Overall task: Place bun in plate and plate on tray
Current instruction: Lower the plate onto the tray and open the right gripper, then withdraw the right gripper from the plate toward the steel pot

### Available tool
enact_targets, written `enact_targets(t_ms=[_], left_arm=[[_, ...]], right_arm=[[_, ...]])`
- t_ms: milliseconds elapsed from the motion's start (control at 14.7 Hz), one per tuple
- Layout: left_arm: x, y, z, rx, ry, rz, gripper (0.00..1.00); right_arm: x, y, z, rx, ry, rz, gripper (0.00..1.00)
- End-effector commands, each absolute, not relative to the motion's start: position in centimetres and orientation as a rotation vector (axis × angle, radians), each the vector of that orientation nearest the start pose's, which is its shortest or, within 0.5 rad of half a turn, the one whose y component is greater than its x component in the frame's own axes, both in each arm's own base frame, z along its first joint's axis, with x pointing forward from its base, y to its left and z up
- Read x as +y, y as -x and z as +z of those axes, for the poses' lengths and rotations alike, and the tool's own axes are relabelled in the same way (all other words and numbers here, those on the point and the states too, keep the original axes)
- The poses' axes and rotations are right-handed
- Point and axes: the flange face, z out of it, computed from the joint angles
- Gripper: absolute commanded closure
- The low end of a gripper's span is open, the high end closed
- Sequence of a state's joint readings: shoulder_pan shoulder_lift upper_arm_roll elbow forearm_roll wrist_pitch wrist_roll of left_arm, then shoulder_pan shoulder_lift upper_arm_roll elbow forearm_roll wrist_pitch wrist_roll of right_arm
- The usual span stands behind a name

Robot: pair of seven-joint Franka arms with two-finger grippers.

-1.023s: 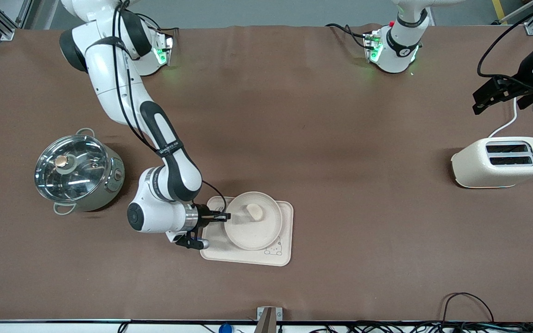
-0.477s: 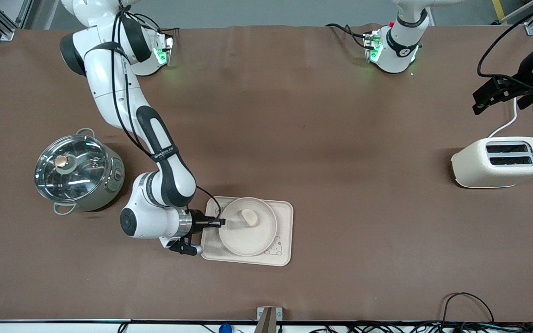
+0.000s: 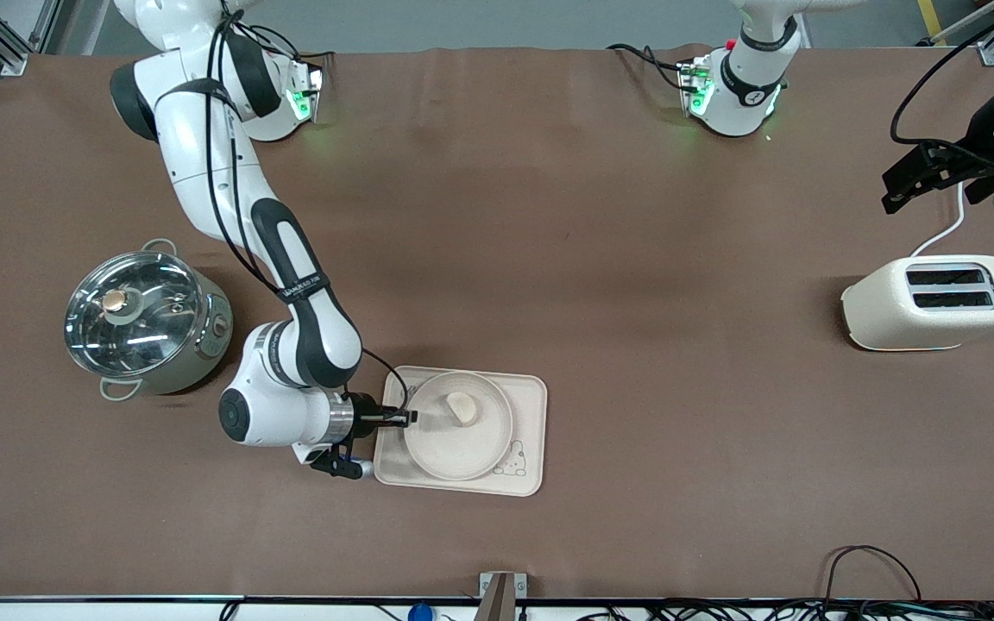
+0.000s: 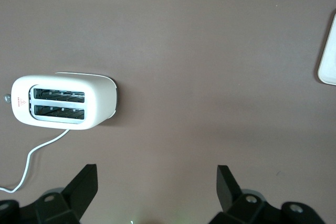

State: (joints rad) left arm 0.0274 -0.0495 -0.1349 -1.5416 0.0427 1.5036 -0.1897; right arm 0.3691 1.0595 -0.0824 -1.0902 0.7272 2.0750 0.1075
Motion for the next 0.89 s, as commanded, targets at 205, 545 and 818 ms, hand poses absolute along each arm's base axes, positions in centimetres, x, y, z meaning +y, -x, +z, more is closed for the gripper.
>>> enact_targets(t_ms=[205, 545, 818], left_arm=[[-5.3, -52.6, 66.3, -0.117, 3.095, -0.023, 0.00], [-5.2, -52.4, 66.6, -0.067, 3.099, -0.029, 0.00], [-5.2, -52.4, 66.6, -0.062, 3.097, -0.024, 0.00]], right_arm=[[25.9, -72.6, 19.6, 0.208, 2.577, 0.300, 0.48], [24.8, -72.0, 23.2, 0.180, 2.563, 0.401, 0.24], [22.7, -70.9, 25.0, 0.170, 2.654, 0.412, 0.00]])
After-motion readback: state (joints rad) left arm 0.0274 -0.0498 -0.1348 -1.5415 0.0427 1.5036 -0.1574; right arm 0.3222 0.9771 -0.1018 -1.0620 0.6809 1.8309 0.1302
